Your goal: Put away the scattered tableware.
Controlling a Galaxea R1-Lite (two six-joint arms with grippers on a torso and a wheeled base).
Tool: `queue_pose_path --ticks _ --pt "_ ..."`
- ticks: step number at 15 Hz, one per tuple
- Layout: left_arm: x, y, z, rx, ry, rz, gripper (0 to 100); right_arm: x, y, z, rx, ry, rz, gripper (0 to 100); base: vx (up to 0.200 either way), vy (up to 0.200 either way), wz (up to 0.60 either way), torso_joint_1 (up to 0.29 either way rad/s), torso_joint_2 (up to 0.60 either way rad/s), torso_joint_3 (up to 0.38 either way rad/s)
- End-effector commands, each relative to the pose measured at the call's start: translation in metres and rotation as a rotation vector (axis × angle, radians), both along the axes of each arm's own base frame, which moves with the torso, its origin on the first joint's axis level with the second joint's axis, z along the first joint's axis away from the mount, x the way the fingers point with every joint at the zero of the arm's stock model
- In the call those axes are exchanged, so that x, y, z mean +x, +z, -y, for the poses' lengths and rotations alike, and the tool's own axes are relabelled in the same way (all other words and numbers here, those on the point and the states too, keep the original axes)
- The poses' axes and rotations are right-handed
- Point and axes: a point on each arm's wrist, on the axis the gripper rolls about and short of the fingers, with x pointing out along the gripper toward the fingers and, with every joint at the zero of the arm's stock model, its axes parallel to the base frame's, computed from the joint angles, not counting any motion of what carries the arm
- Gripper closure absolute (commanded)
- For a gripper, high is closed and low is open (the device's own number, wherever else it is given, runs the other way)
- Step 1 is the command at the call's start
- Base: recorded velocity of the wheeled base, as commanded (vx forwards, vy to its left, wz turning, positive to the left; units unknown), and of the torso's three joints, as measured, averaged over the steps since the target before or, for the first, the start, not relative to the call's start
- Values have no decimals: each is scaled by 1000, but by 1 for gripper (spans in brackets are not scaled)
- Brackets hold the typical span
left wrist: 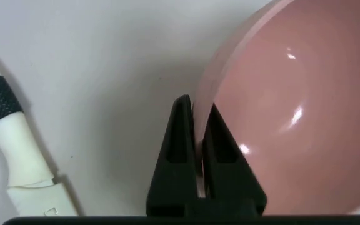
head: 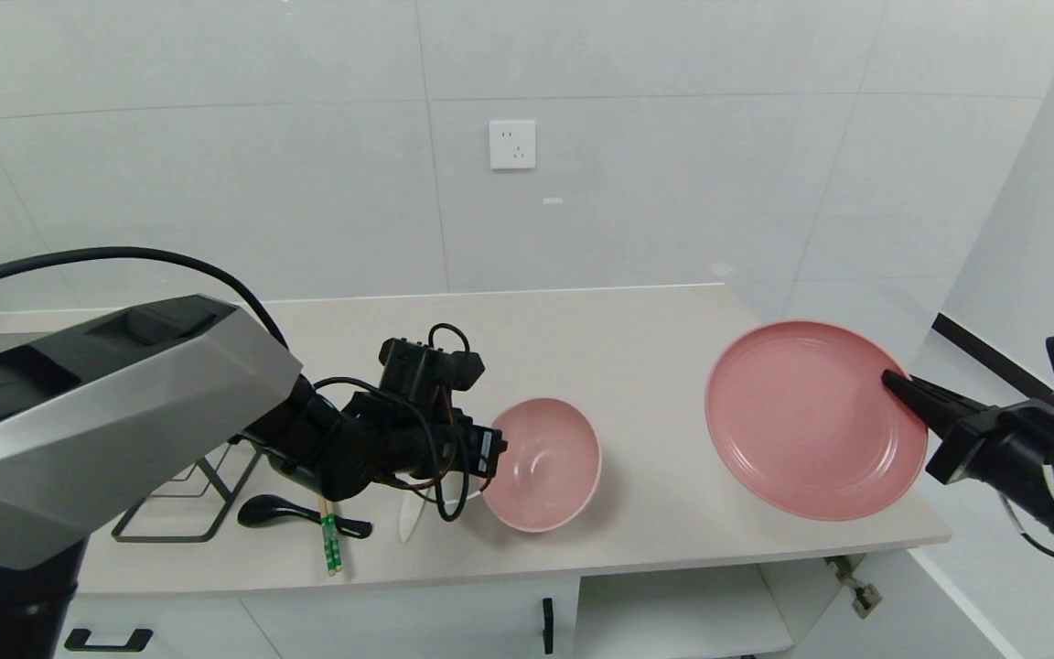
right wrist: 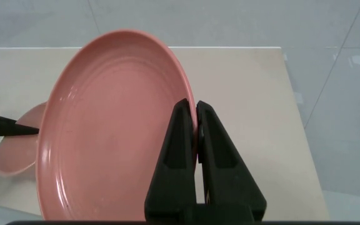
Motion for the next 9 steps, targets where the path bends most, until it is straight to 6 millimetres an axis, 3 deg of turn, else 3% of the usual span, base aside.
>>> queue_pose_path --ticks 1,7,9 --pt "-2 8 -1 -9 0 15 100 0 0 0 -1 -2 3 100 0 0 0 0 0 0" --pt "-8 40 -9 -45 11 86 100 0 1 0 0 -2 5 100 0 0 0 0 0 0" --pt "-18 53 -29 -64 46 123 100 0 1 0 -1 0 9 100 0 0 0 0 0 0"
